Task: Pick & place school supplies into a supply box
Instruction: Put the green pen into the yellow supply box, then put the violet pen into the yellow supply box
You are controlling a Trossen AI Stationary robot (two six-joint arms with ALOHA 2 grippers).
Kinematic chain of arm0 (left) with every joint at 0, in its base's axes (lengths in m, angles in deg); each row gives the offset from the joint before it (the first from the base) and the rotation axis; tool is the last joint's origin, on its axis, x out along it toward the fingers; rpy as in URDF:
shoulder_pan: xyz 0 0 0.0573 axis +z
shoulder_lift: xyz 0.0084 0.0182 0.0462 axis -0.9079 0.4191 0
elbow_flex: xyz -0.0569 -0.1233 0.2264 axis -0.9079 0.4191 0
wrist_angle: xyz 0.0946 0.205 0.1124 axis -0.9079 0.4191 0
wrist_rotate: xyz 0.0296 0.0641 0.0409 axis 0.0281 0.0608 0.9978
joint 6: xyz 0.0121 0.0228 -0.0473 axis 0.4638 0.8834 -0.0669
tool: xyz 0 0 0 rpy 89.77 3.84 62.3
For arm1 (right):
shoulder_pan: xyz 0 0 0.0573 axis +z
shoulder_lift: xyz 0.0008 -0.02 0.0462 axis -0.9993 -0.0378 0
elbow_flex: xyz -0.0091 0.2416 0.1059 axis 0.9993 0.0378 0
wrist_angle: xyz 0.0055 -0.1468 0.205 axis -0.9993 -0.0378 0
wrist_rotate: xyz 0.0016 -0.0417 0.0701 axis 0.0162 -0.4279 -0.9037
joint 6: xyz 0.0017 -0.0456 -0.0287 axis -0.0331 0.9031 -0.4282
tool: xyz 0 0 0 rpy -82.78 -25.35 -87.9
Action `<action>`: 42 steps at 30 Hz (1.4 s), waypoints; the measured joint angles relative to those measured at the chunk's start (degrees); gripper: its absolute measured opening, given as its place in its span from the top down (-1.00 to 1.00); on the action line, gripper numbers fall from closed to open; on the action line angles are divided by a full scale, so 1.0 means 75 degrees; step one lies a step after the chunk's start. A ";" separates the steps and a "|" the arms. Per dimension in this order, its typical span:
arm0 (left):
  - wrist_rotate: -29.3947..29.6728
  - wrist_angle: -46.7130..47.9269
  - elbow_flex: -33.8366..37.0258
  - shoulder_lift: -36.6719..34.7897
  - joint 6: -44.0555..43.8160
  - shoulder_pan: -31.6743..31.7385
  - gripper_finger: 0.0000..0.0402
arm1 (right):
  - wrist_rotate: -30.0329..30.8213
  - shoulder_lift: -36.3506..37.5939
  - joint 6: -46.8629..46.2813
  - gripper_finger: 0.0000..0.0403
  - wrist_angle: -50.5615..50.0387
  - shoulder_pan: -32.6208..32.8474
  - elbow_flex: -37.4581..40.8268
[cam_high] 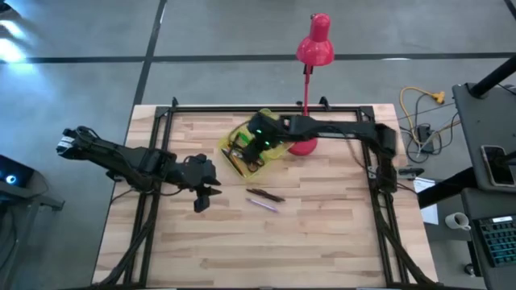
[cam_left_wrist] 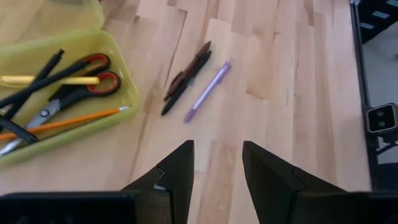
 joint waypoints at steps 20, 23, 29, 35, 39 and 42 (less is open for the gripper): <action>0.0165 -0.2196 0.1259 0.0113 -0.1001 -0.0908 0.40 | 0.1199 -0.2003 0.0562 0.14 -0.4291 0.0460 -0.2827; 0.0075 -0.4091 0.1777 0.0533 -0.0234 -0.0933 0.40 | 0.2536 -0.1267 0.0573 0.11 -0.5016 0.1204 -0.2624; -0.0117 -0.5143 0.1393 0.2378 0.1324 -0.0875 0.40 | 0.2757 -0.0137 0.0019 0.07 -0.5249 0.2523 -0.1514; -0.0159 -0.3799 -0.0172 0.4448 0.2781 -0.0690 0.40 | 0.2771 0.1174 -0.1930 0.03 -0.5305 0.3270 -0.0006; -0.0164 -0.3142 -0.1117 0.5302 0.3546 -0.0480 0.40 | 0.2757 0.1769 -0.3159 0.01 -0.5301 0.3737 0.0781; -0.0172 -0.2991 -0.1582 0.5651 0.4007 -0.0355 0.40 | 0.2762 0.2070 -0.3777 -0.01 -0.5314 0.4037 0.1252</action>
